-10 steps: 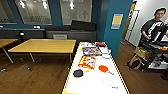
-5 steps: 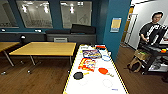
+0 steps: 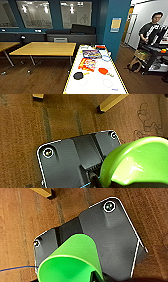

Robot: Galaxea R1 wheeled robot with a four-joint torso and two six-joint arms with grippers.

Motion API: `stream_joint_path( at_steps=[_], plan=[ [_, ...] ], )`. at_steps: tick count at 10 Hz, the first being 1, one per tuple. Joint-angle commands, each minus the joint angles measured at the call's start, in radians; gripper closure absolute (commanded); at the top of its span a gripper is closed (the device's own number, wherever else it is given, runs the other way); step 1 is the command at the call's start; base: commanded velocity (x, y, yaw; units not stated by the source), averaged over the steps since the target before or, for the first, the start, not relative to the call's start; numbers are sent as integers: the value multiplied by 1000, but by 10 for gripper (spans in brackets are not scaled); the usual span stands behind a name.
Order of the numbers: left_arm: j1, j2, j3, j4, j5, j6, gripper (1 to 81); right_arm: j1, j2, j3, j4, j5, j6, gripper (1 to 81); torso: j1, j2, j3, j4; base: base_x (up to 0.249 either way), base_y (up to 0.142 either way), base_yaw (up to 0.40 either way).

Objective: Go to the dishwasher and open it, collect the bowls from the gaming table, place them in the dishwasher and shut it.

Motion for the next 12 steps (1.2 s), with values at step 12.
stream_joint_path(
  at_steps=[12],
  plan=[
    [123,204,-382,48,-236,30,811,-5,53,-101,-72,-37,-2,811,-1,-1,2,0,-43,0,0]
  ],
)
